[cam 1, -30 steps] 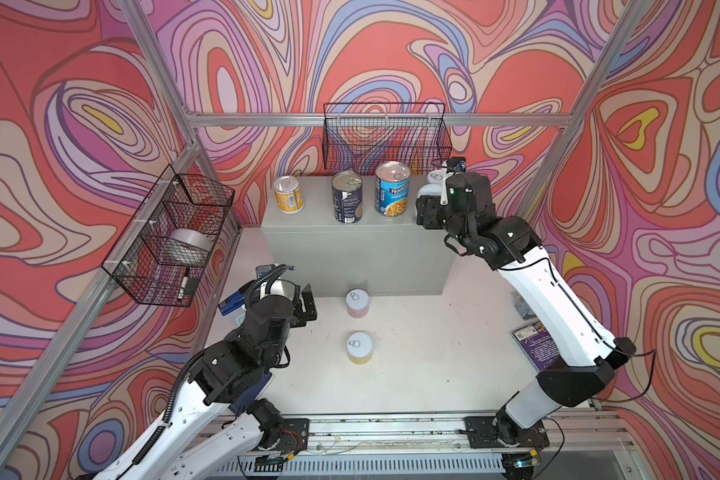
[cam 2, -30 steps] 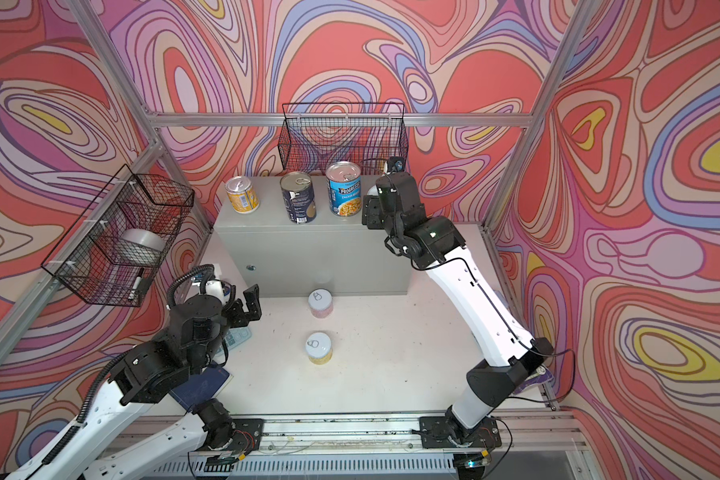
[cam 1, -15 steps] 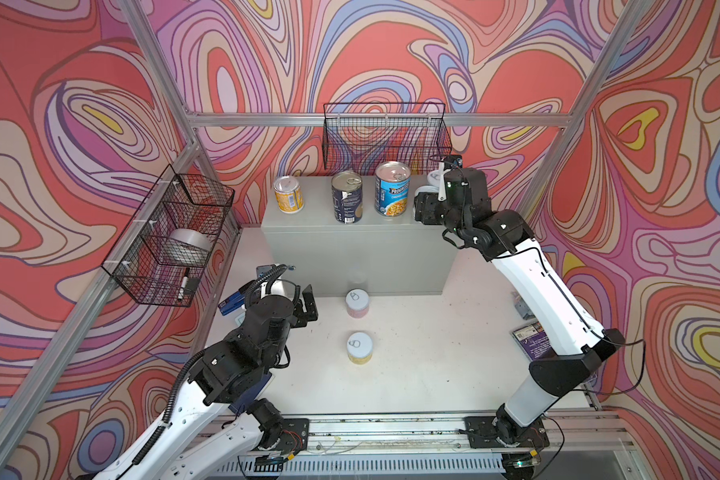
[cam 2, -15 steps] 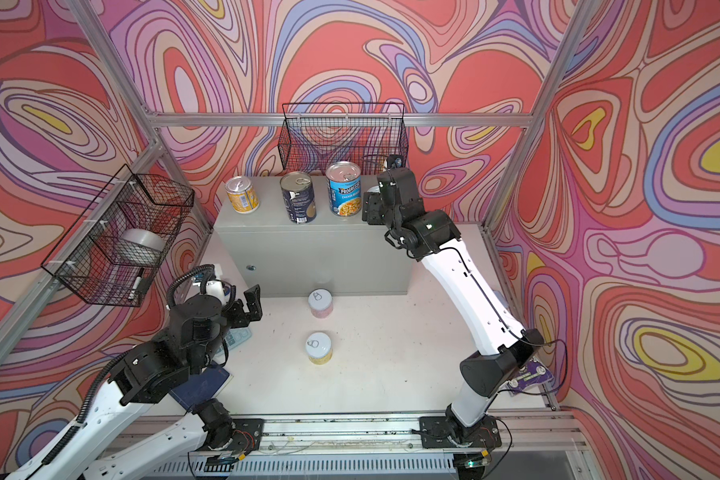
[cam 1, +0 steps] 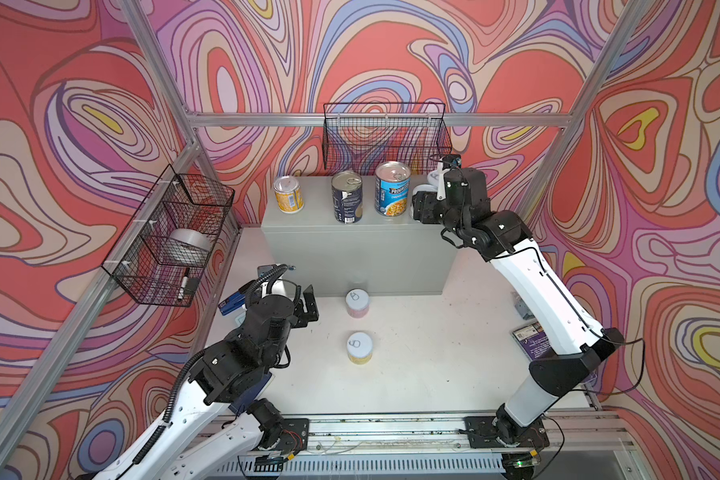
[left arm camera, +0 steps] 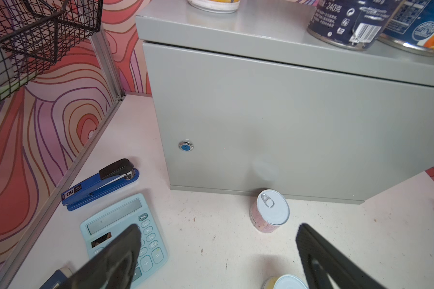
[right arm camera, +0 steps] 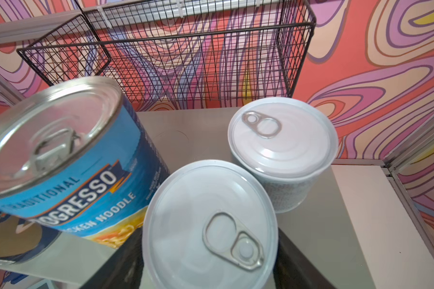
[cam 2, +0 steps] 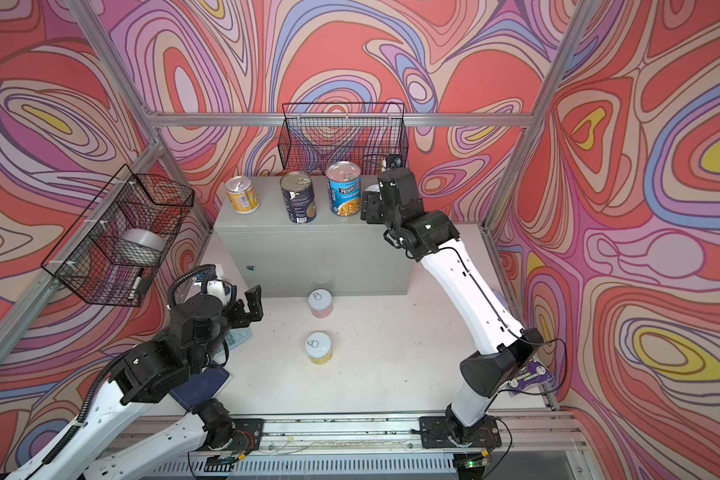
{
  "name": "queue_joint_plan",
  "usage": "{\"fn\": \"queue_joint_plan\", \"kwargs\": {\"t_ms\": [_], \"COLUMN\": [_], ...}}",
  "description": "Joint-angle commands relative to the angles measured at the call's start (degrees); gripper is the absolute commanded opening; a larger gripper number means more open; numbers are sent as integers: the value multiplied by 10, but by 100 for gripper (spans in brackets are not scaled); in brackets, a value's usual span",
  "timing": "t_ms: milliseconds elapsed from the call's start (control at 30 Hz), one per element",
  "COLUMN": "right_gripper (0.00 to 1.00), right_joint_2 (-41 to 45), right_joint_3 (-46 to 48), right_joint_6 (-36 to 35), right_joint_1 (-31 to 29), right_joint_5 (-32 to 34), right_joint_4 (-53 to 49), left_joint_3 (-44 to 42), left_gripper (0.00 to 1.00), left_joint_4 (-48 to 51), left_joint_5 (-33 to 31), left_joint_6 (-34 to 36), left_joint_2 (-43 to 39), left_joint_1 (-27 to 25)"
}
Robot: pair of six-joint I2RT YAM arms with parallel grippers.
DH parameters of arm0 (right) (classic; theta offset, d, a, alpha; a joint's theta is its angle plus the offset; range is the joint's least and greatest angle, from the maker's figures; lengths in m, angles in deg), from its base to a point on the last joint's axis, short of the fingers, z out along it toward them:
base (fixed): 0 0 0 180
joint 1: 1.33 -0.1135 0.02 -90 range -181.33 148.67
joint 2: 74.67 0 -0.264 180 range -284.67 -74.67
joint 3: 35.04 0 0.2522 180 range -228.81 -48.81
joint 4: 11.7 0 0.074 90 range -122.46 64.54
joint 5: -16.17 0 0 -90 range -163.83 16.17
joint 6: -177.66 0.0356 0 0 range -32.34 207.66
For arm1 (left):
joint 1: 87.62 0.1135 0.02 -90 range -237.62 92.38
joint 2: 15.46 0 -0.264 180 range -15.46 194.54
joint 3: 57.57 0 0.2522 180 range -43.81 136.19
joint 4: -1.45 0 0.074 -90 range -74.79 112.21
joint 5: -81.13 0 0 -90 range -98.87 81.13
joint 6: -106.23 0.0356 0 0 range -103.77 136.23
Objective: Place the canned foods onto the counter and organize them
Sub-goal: 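Lower the pale-blue can beside the Progresso can on the cabinet top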
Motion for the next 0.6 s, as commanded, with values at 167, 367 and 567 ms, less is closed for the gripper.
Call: {"fn": "queue_joint_plan", "kwargs": {"t_ms": [167,367,567], "right_gripper": [86,92,93], "right_joint_2": [31,60,95], "right_joint_3": [38,79,122], "right_joint_6": [14,13,4], "right_joint_1": [3,3,3], "right_joint_5": [-15,-14,-17], "right_joint_4": [36,57,84], "left_joint_3": [-7,-4,0], "left_gripper": [100,100,100], "left_joint_4": [-5,-12,-14], "left_joint_5": [16,27,38], "left_joint_6": [-12,-11,-16], "left_joint_2": [3,16,25], "left_joint_1": [-1,-1,-1]}}
